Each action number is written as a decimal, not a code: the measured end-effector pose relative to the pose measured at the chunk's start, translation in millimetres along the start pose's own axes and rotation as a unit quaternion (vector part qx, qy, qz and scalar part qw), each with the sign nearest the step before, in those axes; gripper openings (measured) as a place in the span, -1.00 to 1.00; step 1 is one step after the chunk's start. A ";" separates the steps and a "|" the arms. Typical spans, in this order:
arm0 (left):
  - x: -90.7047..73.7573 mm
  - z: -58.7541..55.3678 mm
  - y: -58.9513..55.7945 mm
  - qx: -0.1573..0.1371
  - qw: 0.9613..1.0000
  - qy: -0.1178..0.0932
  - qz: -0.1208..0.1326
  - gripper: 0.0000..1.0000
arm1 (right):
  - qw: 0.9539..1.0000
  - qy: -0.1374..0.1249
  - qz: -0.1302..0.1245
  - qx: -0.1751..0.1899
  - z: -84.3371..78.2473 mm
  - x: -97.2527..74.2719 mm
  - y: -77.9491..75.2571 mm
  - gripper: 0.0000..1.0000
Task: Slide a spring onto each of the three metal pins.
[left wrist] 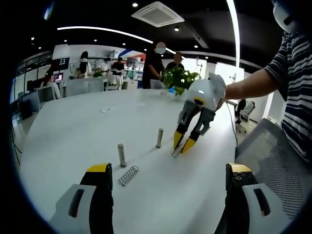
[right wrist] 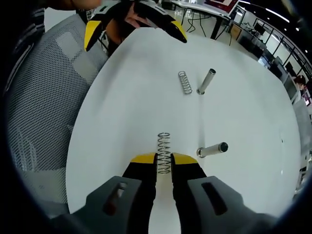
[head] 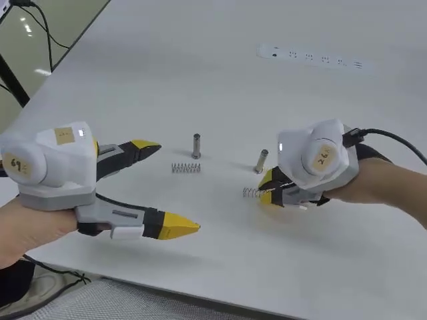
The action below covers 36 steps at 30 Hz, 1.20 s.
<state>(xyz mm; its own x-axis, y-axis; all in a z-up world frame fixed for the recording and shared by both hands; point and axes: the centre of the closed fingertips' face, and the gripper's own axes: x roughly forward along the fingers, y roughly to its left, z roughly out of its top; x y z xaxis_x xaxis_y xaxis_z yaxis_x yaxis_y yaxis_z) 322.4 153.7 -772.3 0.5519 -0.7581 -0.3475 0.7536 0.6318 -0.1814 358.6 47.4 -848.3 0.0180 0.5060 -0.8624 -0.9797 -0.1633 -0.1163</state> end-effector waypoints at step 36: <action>61.8 15.2 -51.1 0.038 0.991 0.001 -0.125 0.21 | 0.998 -0.043 -0.034 -0.006 32.6 -51.3 27.2 -0.75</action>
<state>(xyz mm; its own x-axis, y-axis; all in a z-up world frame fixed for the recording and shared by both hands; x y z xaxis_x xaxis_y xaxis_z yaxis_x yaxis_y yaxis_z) 323.4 72.1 -770.6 0.3441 -0.8889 -0.3025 0.8916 0.4103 -0.1915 324.5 44.6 -791.2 0.0674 0.5869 -0.8069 -0.9741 -0.1362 -0.1804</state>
